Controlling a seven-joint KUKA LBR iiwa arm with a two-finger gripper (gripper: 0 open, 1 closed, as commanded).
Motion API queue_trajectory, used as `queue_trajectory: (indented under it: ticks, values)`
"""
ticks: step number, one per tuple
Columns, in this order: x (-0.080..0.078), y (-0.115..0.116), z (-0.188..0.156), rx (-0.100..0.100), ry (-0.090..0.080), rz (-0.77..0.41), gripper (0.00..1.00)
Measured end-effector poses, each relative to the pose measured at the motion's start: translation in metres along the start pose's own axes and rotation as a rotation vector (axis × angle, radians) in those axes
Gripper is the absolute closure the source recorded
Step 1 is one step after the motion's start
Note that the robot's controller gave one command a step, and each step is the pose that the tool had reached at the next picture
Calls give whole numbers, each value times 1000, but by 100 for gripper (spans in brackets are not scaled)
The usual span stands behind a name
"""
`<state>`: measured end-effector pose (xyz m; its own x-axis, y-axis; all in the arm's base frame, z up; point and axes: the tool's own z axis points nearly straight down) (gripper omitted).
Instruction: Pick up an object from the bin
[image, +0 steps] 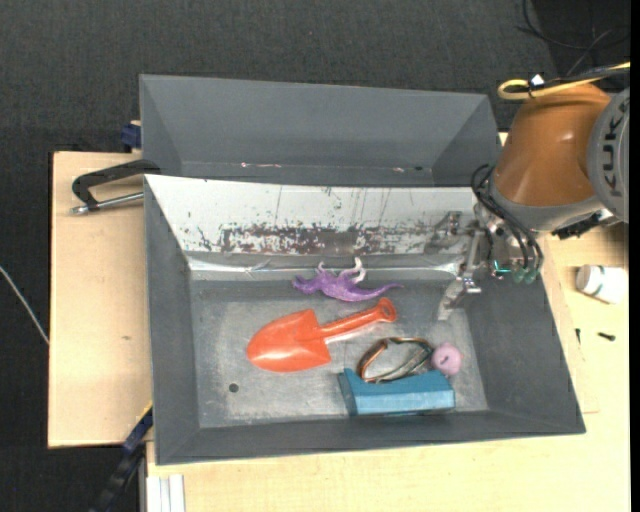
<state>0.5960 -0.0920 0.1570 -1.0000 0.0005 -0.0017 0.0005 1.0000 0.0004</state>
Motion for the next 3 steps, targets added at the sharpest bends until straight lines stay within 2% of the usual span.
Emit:
queue_trajectory:
  ticks: [1, 2, 3]
  values:
    - [5, 33, 6, 0, -1, 87, 0]
    - [-3, 82, 37, -1, -1, 162, 0]
    - [-1, 57, 68, 1, 1, 187, 100]
